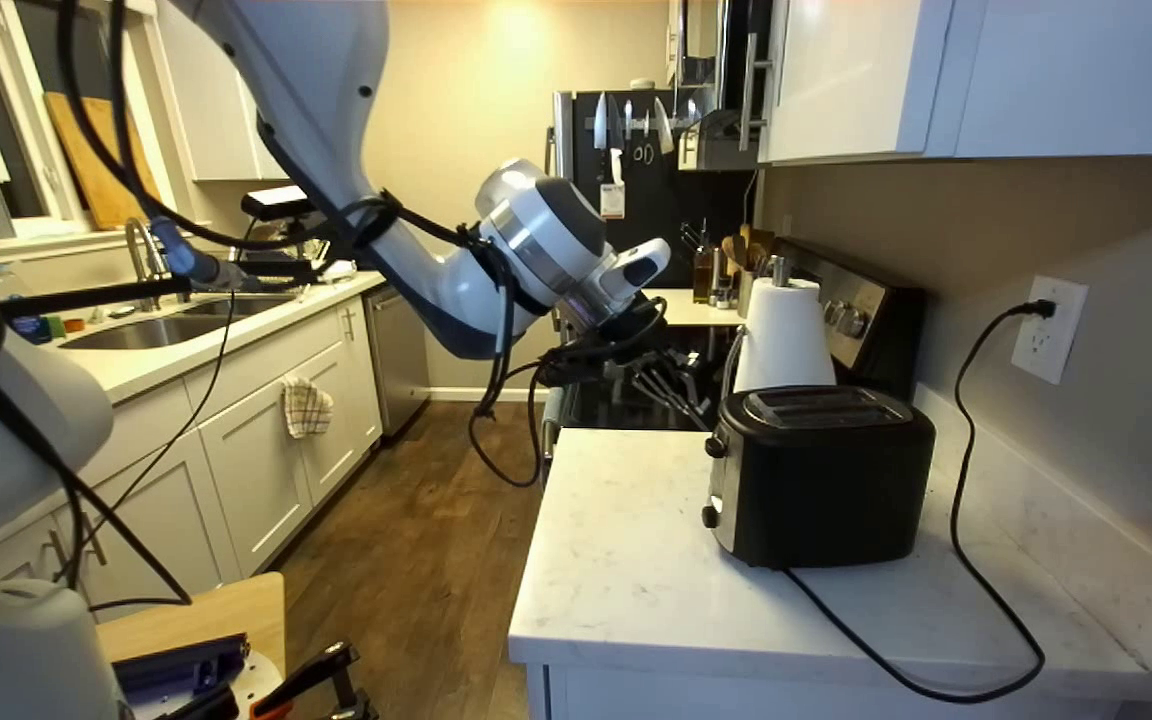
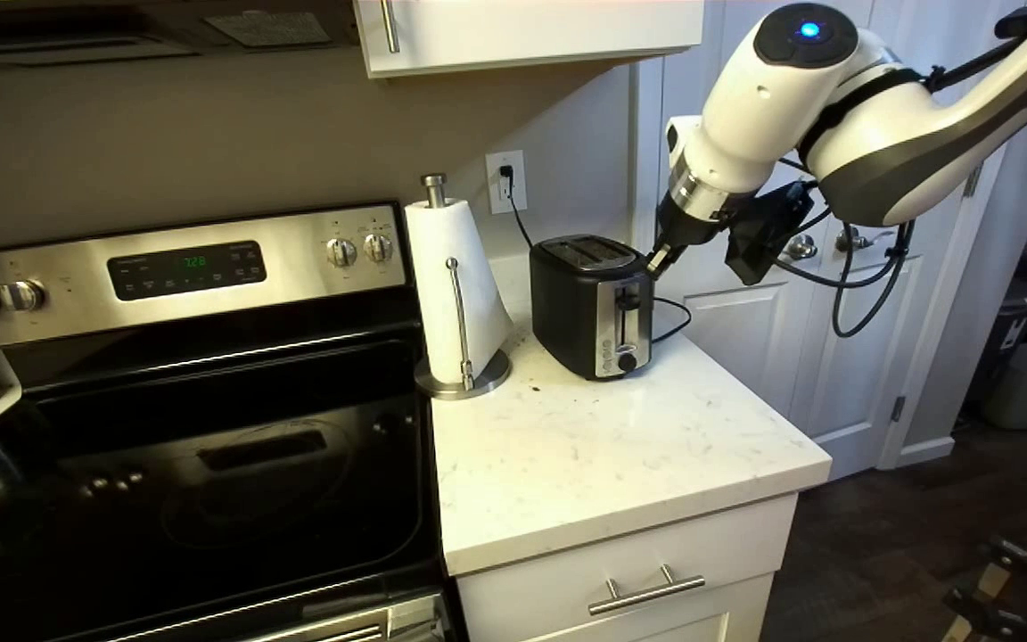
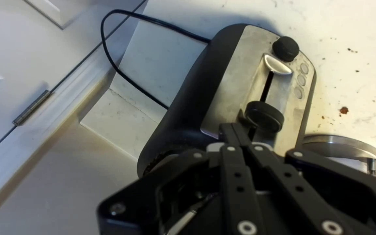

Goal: Push the toaster lever downwards

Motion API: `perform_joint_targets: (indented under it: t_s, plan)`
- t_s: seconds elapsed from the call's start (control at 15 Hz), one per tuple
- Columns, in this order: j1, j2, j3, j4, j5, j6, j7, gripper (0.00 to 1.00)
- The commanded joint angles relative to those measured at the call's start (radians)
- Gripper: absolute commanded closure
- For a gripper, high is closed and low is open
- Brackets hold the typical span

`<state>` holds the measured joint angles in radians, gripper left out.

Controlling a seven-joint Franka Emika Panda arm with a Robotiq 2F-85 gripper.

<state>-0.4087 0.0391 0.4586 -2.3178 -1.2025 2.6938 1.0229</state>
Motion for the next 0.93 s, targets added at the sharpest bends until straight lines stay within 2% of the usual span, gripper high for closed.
perform_joint_targets:
  t_s: [0.0, 0.2, 0.4, 0.73, 0.87]
  plan:
    - [0.000, 0.061, -0.019, 0.046, -0.202, 0.035, 0.165, 1.00]
    - [0.010, 0.083, -0.018, 0.065, -0.346, 0.018, 0.311, 1.00]
    - [0.015, 0.093, -0.013, 0.062, -0.421, 0.009, 0.409, 1.00]
    - [0.022, 0.099, 0.001, 0.047, -0.381, -0.018, 0.507, 1.00]
    - [0.031, 0.100, 0.007, 0.043, -0.408, -0.038, 0.582, 1.00]
